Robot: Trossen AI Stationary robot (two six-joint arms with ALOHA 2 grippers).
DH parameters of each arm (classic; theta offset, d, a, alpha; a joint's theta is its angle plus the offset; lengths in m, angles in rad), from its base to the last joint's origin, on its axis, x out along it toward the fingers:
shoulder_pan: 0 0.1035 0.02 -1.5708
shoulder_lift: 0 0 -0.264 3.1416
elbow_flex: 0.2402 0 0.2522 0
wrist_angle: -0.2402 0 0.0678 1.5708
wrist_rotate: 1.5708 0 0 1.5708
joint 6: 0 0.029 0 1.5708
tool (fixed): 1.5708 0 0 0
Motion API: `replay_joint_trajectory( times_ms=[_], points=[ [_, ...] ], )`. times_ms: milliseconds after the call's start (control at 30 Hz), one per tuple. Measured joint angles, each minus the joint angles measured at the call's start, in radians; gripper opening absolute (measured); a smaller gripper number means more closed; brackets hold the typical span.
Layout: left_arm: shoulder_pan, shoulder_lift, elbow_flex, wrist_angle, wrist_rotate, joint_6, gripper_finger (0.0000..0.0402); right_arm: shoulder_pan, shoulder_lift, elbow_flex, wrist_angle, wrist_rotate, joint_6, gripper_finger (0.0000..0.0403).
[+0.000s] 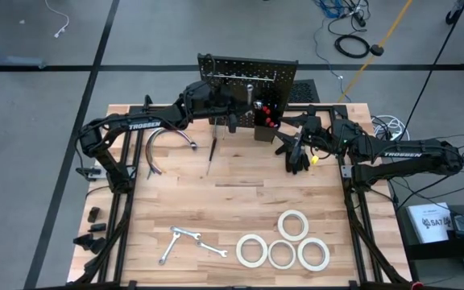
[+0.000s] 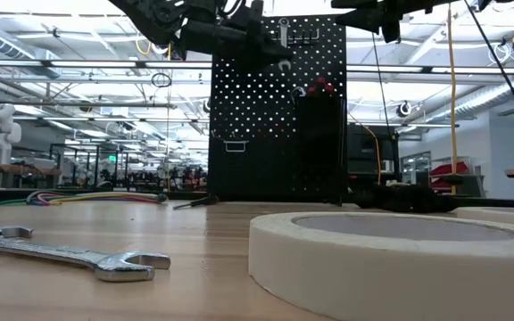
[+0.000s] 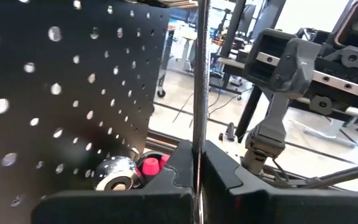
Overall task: Hang tools onto peg board
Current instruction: Hang the silver wrench on the peg board
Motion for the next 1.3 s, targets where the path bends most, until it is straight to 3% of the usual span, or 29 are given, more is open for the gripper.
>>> replay_joint_trajectory(
  times_ms=[533,867,1300],
  points=[
    [0.028,-0.001,0.0,0.0,0.185,0.0,0.0004,0.0,0.007,0.0,0.0,0.0,-0.002,0.0228],
    [0.029,-0.001,0.0,-0.001,0.201,0.0,0.0004,0.0,0.072,0.0,0.063,0.0,-0.022,0.0228],
    [0.031,0.045,0.001,0.015,0.18,-0.003,0.0004,0.0,0.066,0.0,0.075,0.0,-0.028,0.0228]
  ],
)
